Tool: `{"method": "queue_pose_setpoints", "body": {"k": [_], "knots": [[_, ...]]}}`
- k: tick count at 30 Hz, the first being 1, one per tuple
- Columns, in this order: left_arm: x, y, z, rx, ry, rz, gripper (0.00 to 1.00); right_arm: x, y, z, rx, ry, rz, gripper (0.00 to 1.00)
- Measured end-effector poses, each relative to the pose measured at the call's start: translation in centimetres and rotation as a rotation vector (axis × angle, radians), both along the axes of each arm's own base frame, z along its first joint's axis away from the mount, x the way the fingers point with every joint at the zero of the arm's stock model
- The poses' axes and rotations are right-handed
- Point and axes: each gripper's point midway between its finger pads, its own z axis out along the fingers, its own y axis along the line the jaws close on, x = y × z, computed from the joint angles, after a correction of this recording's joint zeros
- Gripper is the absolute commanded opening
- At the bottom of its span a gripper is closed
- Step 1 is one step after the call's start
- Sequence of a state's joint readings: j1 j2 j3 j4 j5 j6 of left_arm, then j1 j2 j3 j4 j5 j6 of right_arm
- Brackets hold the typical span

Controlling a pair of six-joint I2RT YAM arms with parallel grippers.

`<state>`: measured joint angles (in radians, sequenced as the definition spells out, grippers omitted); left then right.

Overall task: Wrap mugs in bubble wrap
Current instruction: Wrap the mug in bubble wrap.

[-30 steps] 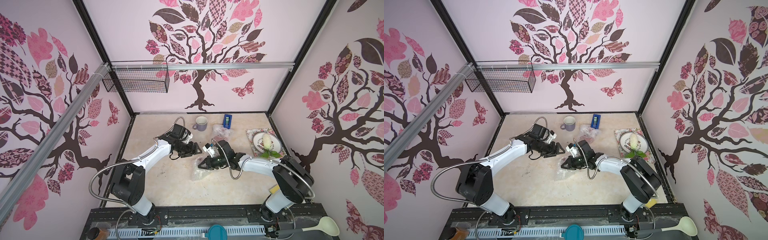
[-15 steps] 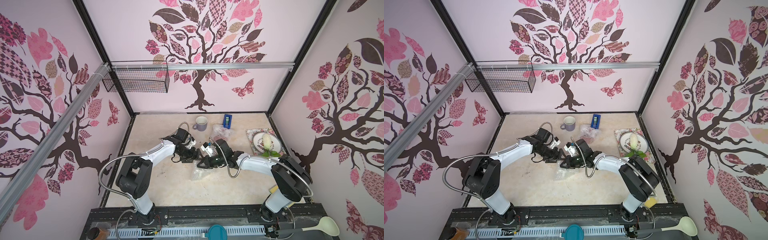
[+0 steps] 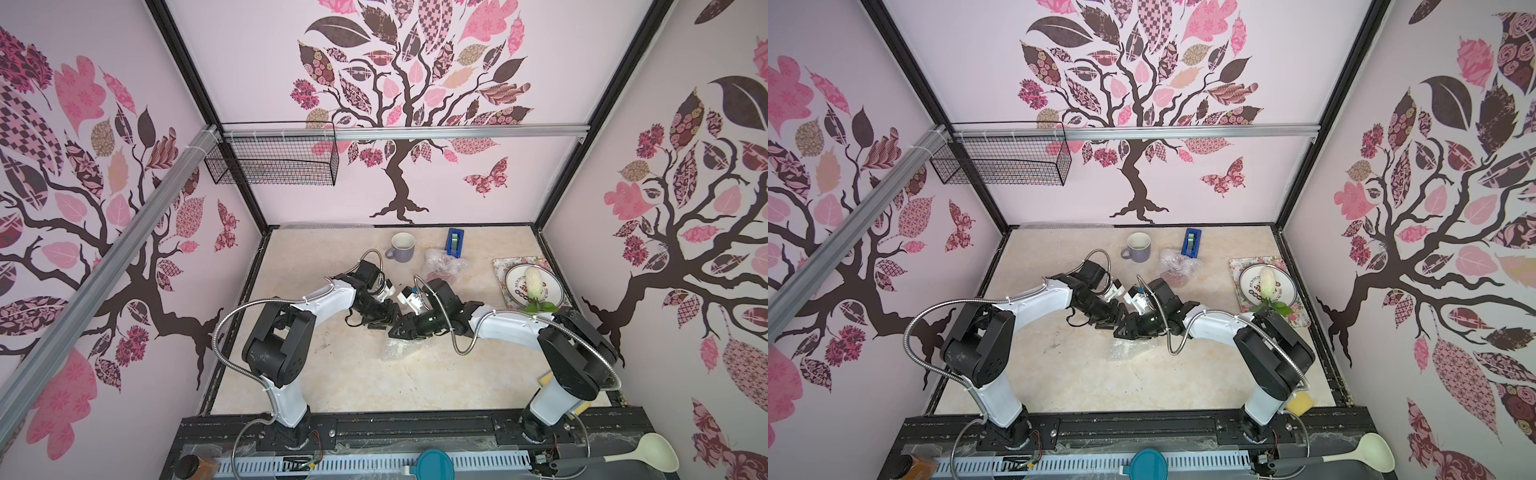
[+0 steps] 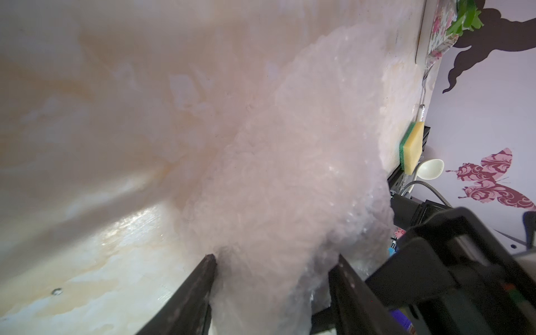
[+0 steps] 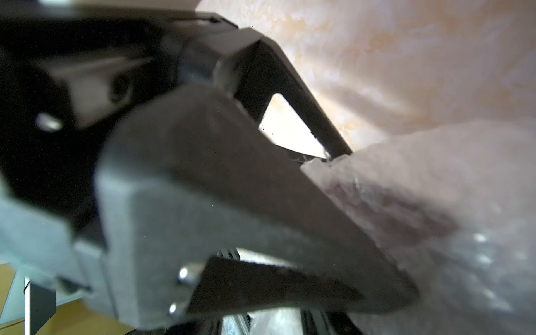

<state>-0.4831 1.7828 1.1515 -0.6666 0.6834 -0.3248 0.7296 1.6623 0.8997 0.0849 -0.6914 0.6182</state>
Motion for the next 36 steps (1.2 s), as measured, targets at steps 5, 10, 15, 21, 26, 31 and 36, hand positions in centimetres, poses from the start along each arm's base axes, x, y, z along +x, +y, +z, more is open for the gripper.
{"method": "queue_pose_setpoints", "body": {"k": [5, 10, 15, 21, 26, 31, 36], "knots": [[-0.1, 0.1, -0.1, 0.005, -0.01, -0.014, 0.57, 0.0, 0.1, 0.5, -0.012, -0.01, 0.008, 0.53], [-0.4, 0.0, -0.2, 0.008, -0.006, -0.029, 0.56, -0.3, -0.3, 2.3, -0.005, -0.04, -0.001, 0.58], [-1.2, -0.1, -0.6, 0.016, 0.019, -0.049, 0.55, 0.4, -1.1, 6.3, 0.045, -0.142, -0.046, 0.62], [-2.0, -0.2, -1.1, 0.025, 0.053, -0.065, 0.55, 1.9, -4.3, 11.6, 0.111, -0.276, -0.177, 0.7], [-2.1, -0.2, -1.2, 0.027, 0.056, -0.066, 0.54, 3.0, -9.4, 10.9, 0.056, -0.288, -0.337, 0.74], [-2.1, -0.2, -1.2, 0.028, 0.058, -0.065, 0.54, 2.1, -11.1, 5.7, -0.057, -0.199, -0.351, 0.7], [-2.1, -0.2, -1.3, 0.03, 0.06, -0.064, 0.54, 0.7, -12.6, 1.2, -0.155, -0.1, -0.377, 0.72]]}}
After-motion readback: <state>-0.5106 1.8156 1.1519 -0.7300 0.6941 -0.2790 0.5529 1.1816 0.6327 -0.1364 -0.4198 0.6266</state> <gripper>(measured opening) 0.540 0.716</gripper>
